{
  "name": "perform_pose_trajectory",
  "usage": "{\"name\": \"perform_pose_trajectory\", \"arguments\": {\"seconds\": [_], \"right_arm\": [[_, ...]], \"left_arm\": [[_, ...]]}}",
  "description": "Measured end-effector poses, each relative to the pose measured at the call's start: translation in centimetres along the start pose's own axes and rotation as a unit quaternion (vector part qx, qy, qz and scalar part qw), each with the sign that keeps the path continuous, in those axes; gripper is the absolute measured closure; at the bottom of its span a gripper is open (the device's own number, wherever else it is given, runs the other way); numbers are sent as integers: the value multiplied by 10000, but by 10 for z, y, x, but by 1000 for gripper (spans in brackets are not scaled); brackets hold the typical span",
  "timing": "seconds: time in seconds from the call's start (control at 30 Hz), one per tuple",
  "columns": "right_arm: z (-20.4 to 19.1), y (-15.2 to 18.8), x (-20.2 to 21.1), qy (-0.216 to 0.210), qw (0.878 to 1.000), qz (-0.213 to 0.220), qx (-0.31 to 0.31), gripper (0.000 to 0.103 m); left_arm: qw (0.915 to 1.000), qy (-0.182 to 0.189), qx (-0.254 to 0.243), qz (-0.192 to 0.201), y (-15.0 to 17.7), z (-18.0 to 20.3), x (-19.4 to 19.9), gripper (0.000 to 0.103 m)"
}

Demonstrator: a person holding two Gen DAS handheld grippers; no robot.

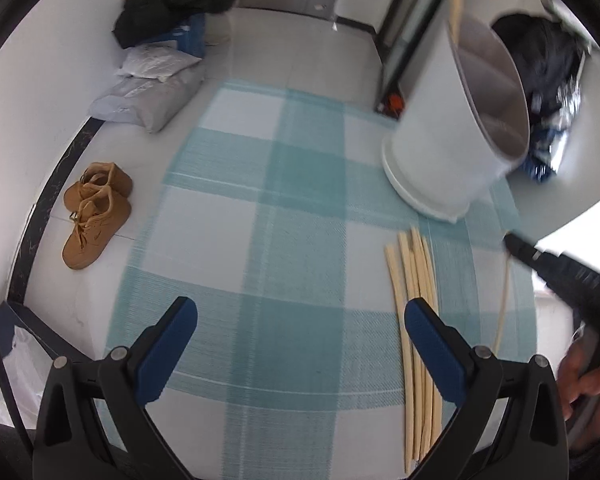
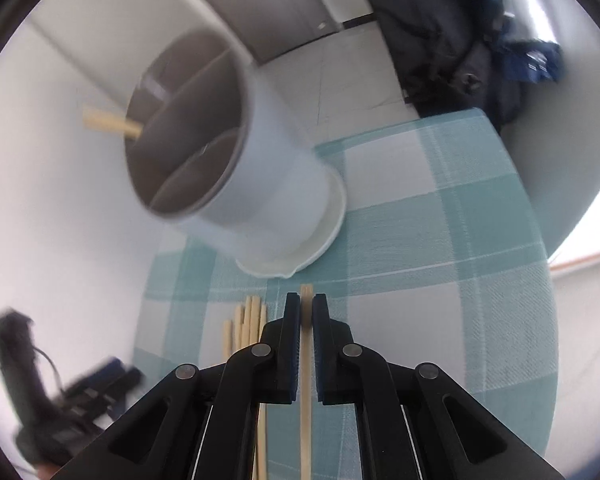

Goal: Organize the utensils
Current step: 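Lift the chopstick with the right gripper while the left gripper grasps another chopstick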

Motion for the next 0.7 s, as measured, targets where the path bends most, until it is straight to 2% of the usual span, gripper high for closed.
{"name": "perform_pose_trajectory", "arguments": {"seconds": [0.13,0.3,0.4,0.47,0.7], "right_arm": [[31,-7,22,-483,9960,296,-692,98],[45,1,50,-750,9905,647,-950,98],[45,1,63,-836,9882,827,-977,98],[45,2,67,-876,9876,878,-959,98],[37,2,67,-910,9888,924,-742,98]], "left_arm": [[9991,-170,-242,-310,9,16,-14,2],[9973,-363,-321,-559,14,17,-25,2],[9959,-512,-265,-695,14,12,-31,2],[9956,-606,-326,-638,13,11,-28,2],[9957,-644,-224,-619,9,10,-28,2]]}}
Point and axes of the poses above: each gripper's, at about its wrist camera, not at the fingertips, and x roughly against the way its jaws point, z to its right, y to its underside, the point moved 4 cm from there along -x, roughly the way its jaws point, and after that the axes turned 1 degree about -x, right-handed, at the moved point
